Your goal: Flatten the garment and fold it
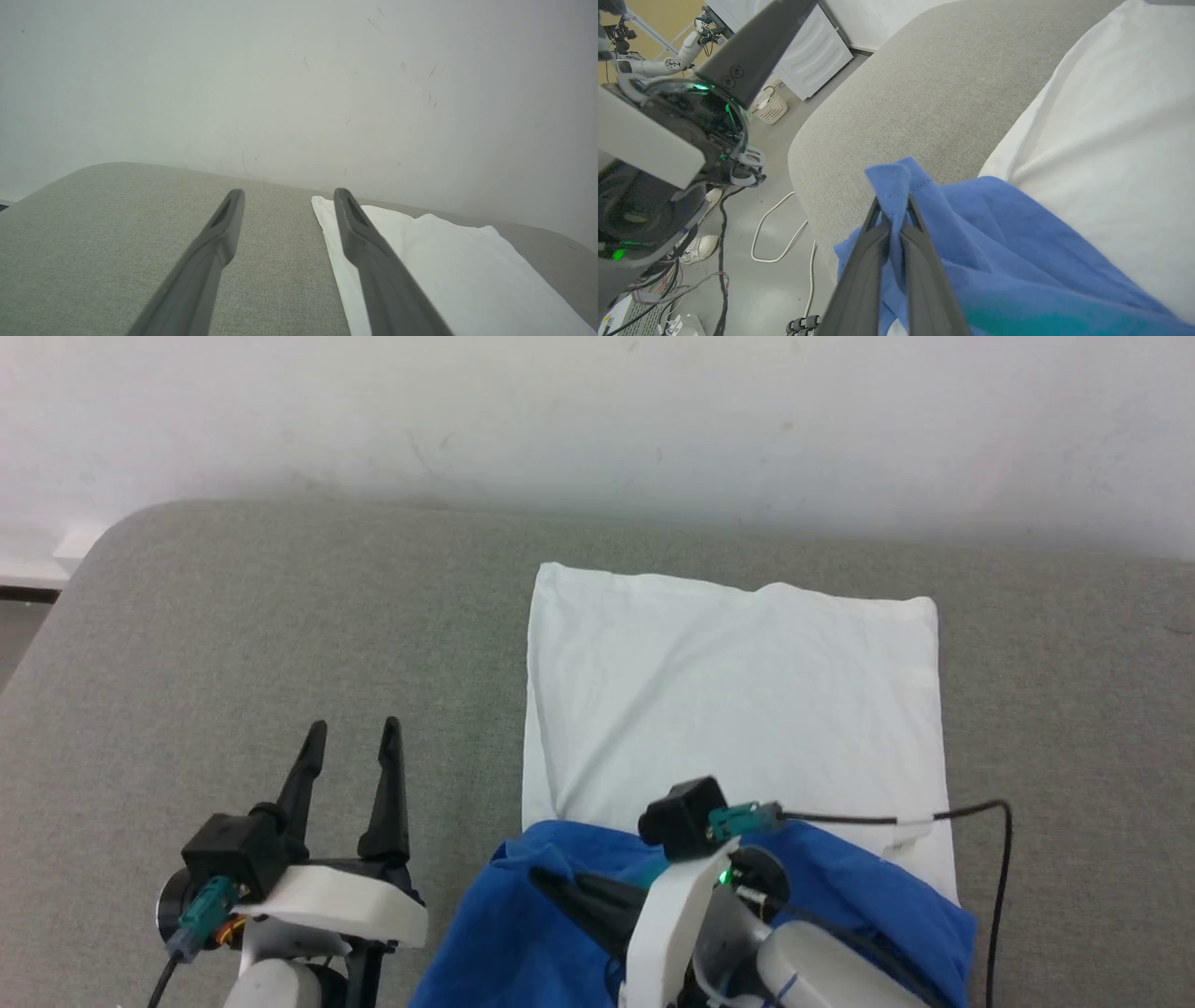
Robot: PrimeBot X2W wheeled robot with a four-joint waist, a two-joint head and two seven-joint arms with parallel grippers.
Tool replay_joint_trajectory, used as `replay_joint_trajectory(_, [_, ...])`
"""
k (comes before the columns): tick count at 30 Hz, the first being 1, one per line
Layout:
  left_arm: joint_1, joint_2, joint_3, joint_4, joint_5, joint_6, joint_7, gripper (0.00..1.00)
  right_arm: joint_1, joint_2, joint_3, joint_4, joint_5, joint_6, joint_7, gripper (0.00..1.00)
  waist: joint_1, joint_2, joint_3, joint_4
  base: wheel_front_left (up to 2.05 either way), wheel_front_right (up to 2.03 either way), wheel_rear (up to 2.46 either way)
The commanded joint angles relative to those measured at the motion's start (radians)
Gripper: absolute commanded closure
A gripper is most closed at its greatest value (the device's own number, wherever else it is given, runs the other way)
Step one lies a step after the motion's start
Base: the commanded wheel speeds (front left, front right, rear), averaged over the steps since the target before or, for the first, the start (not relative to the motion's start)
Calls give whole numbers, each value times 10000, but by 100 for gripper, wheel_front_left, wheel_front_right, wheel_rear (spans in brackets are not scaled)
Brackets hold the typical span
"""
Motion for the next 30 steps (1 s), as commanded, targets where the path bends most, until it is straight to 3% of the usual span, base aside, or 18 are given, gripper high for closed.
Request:
replay_joint_trajectory(1, [-20, -40, -47, 47, -43, 27, -27, 0, -93, 16, 221, 204, 135, -6, -314, 100, 0, 0, 139, 87, 0, 0, 0])
replay_joint_trajectory(3, [-93, -62, -97, 133, -45, 14, -58, 0, -338, 17, 726, 692, 532, -6, -845, 100, 0, 0, 216, 120, 0, 0, 0])
replay_joint_trajectory(4, [-137, -73, -121, 179, -48, 4, -74, 0, -535, 17, 962, 994, 525, -6, -1119, 71, 0, 0, 256, 145, 0, 0, 0])
replay_joint_trajectory(5, [-187, -86, -146, 226, -52, -6, -92, 0, -705, 18, 1165, 1246, 587, -6, -1397, 19, 0, 0, 292, 176, 0, 0, 0])
replay_joint_trajectory(6, [-232, -96, -160, 280, -57, -10, -113, 0, -859, 18, 1343, 1464, 693, -6, -1651, 0, 0, 0, 308, 195, 0, 0, 0])
replay_joint_trajectory(11, [-261, -83, -99, 473, -97, 48, -218, 0, -1668, 19, 1630, 2058, 432, -6, -3407, 0, 0, 0, 290, 110, 0, 0, 0])
replay_joint_trajectory(15, [-111, 5, 35, 500, -120, 166, -260, 0, -1984, -83, 799, 2395, -489, -6, -4447, 0, 0, 0, 178, -142, 0, 0, 0])
replay_joint_trajectory(22, [-33, 180, 216, 339, -109, 382, -237, 0, -1140, -846, -2665, 1803, -2725, -6, -4708, 0, 0, 0, 184, -686, 0, 0, 0])
replay_joint_trajectory(30, [-56, 430, 406, 287, -80, 571, -190, 0, 975, -892, -6441, -661, -4959, -6, -4250, 0, 0, 0, 265, -1250, 0, 0, 0])
